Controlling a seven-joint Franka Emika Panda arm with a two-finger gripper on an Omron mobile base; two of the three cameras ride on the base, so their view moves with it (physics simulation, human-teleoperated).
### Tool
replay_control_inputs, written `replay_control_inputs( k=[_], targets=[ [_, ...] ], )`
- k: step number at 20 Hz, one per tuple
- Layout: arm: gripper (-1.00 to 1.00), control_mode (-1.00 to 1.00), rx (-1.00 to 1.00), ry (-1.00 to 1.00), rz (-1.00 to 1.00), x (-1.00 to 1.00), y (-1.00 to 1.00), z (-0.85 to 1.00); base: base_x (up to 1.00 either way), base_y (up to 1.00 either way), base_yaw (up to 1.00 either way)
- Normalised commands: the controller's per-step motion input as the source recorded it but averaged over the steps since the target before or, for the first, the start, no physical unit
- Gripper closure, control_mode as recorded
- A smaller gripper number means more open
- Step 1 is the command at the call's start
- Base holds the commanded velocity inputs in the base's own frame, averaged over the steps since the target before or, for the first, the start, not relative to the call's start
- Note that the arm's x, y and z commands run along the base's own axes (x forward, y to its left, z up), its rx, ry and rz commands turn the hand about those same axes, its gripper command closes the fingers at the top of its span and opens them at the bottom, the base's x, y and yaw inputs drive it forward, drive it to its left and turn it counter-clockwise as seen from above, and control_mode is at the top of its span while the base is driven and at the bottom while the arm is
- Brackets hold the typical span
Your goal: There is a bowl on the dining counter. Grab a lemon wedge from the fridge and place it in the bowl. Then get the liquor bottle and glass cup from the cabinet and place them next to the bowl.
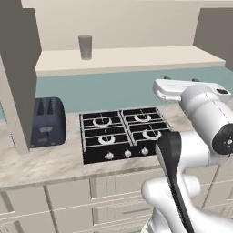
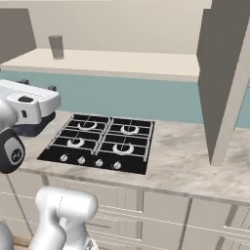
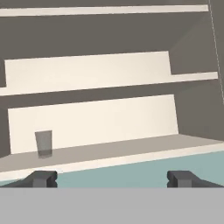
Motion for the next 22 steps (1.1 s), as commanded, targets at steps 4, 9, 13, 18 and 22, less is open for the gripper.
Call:
replay_control_inputs(
  k=[4, 9, 13, 18, 22],
  targets=[
    [-1.0, 1.0, 0.0, 0.0, 0.0, 0.0, 0.0, 0.0, 0.68, 0.3, -0.05],
    [-1.0, 1.0, 0.0, 0.0, 0.0, 0.0, 0.0, 0.0, 0.51, 0.29, 0.09],
    [-1.0, -1.0, 0.0, 0.05, 0.14, 0.52, 0.13, -0.04, 0.0, 0.0, 0.0],
    [-1.0, -1.0, -0.09, 0.23, 0.2, 0.53, 0.14, -0.01, 0.0, 0.0, 0.0],
    [-1.0, -1.0, -0.16, 0.18, 0.36, 0.52, 0.38, 0.25, 0.0, 0.0, 0.0]
  ],
)
